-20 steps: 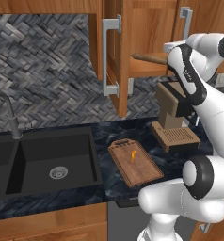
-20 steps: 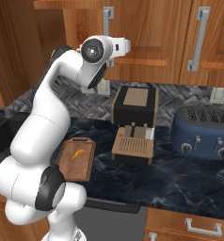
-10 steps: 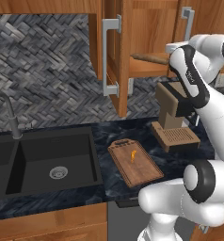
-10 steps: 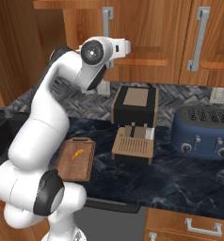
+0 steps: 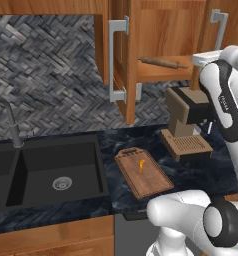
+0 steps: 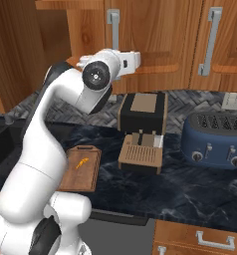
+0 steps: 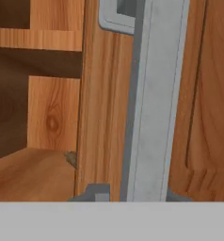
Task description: Open the cabinet, retrieve the rolling pin, and place it next to the meat on the cutting board to prepare for tenderizing.
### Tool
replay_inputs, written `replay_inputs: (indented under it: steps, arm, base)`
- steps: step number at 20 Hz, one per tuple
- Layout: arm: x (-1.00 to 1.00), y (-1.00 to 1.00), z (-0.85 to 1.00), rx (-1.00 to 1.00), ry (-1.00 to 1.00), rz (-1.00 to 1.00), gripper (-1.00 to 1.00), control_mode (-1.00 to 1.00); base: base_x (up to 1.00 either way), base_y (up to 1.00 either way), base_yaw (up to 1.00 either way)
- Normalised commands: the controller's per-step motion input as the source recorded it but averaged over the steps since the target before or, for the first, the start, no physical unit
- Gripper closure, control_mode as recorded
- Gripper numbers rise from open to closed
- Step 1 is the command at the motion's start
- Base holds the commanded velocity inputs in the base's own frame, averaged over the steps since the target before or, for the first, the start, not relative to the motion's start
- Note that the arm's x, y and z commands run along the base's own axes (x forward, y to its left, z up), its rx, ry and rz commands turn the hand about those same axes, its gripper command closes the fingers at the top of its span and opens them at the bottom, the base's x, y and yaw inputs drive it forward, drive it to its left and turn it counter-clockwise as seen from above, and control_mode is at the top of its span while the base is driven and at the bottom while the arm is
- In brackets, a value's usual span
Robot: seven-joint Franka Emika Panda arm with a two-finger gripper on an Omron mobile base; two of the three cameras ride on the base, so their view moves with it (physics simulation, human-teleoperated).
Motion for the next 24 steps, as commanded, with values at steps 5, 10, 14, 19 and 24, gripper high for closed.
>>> replay_inputs:
  steps: [5,10,14,19,24]
  arm:
    - [-0.38,-0.31,0.00,0.00,0.03,0.05,1.00,-1.00]
    - [-0.01,-0.39,0.00,0.00,0.10,0.05,1.00,-1.00]
    - [-0.03,-0.50,0.00,0.00,0.04,0.06,1.00,-1.00]
    - [-0.15,-0.46,0.00,0.01,0.00,0.02,1.00,-1.00]
    - [-0.44,-0.47,0.00,0.04,-0.02,0.00,1.00,-1.00]
  base:
    - [0.00,0.00,0.00]
    - [0.00,0.00,0.00]
    - [0.00,0.00,0.00]
    - [0.00,0.00,0.00]
    - [0.00,0.00,0.00]
